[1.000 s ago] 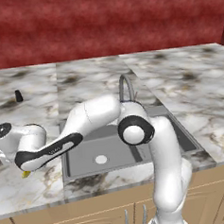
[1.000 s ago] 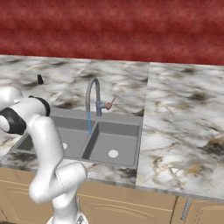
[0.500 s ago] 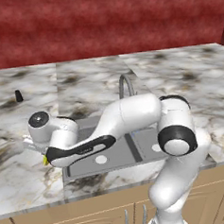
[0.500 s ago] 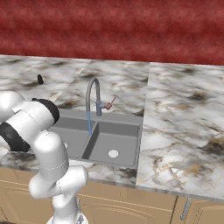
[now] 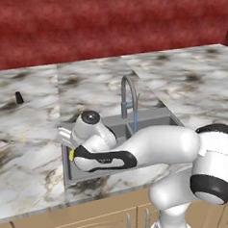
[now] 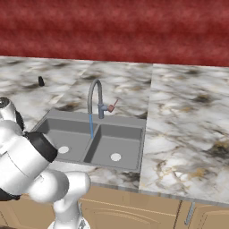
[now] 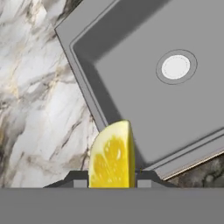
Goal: Turn on the sink faucet. Then move the lemon wedge from the counter to the sink. Turn off the sink. Move the vegetable from the sink to the pot next to the stove. Finally move the pot to the front left burner.
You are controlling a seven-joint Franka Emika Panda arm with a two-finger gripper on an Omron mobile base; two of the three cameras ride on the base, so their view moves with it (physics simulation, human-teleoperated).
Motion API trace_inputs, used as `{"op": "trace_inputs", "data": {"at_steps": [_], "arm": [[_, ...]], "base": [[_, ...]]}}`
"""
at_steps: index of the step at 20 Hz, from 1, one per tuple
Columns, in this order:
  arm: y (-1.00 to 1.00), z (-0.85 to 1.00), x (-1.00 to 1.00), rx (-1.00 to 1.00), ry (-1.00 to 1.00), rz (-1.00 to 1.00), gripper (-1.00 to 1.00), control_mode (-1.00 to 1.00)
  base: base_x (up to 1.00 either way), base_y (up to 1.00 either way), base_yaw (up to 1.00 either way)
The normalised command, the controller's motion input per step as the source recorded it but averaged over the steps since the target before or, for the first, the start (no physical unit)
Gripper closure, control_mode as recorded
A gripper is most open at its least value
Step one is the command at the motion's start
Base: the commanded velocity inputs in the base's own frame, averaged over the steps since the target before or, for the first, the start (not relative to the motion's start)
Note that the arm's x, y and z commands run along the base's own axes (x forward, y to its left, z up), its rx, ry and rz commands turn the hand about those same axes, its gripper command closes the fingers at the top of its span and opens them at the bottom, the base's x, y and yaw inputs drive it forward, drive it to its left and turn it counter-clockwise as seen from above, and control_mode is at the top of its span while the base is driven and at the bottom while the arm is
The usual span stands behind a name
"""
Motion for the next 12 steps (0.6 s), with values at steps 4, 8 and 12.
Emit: {"op": "trace_inputs", "data": {"at_steps": [4,8,12], "arm": [[-0.67,0.0,0.37,0.12,0.07,0.0,1.0,-1.0],[-0.32,0.01,0.31,0.01,0.15,-0.02,1.0,-1.0],[-0.29,-0.08,0.14,-0.01,0.17,-0.05,1.0,-1.0]], "base": [[0.0,0.0,0.0],[0.0,0.0,0.0],[0.0,0.0,0.0]]}}
